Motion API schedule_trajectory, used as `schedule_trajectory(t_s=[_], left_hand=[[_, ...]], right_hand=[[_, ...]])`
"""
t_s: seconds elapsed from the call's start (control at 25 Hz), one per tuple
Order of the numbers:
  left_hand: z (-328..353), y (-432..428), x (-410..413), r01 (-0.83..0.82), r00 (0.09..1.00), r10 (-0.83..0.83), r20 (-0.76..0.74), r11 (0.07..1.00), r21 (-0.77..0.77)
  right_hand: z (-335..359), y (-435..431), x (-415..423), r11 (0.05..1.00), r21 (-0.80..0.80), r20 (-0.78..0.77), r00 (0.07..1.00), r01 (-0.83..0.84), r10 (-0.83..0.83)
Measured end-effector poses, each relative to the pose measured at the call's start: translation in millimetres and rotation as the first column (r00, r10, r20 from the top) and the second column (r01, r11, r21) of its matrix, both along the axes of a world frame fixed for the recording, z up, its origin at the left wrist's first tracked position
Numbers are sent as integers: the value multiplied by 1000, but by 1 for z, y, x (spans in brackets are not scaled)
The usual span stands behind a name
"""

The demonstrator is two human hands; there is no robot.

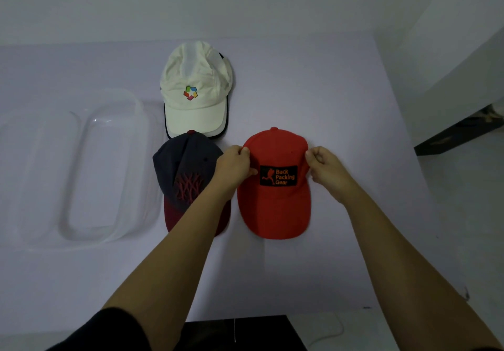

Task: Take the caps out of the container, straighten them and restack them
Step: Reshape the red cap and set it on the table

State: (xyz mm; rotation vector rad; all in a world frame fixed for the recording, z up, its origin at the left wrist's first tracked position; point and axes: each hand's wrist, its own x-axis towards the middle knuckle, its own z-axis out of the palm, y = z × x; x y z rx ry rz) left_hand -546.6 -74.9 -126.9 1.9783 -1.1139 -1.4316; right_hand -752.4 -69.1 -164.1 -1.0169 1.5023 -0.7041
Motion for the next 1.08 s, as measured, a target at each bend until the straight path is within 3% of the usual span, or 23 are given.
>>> schedule_trajectory(t_s=[0.2,0.36,0.44,0.6,0.76,0.92,1.08], left_hand=[[-3,0,-1,-9,1000,9,11,998,-57],[-6,1,-3,10,994,2,109,994,-107],[-8,-1,-2,17,993,-4,120,994,-110],[-6,-10,13,60,997,-58,41,997,-46],[8,-22,27,271,943,-250,222,960,-70],[11,-25,23,337,901,-313,299,941,-30],[22,-23,23,349,905,-328,270,936,-33]], right_hand=[[-4,-1,-10,995,38,210,974,-94,84],[-3,0,-15,991,92,345,937,-93,56],[-1,3,-13,993,66,237,968,-100,82],[6,2,-19,988,-49,-166,977,-146,136],[11,-6,-30,954,-174,-432,889,-245,149],[16,-12,-32,957,-187,-522,848,-221,94],[26,-12,-34,943,-132,-561,808,-304,182]])
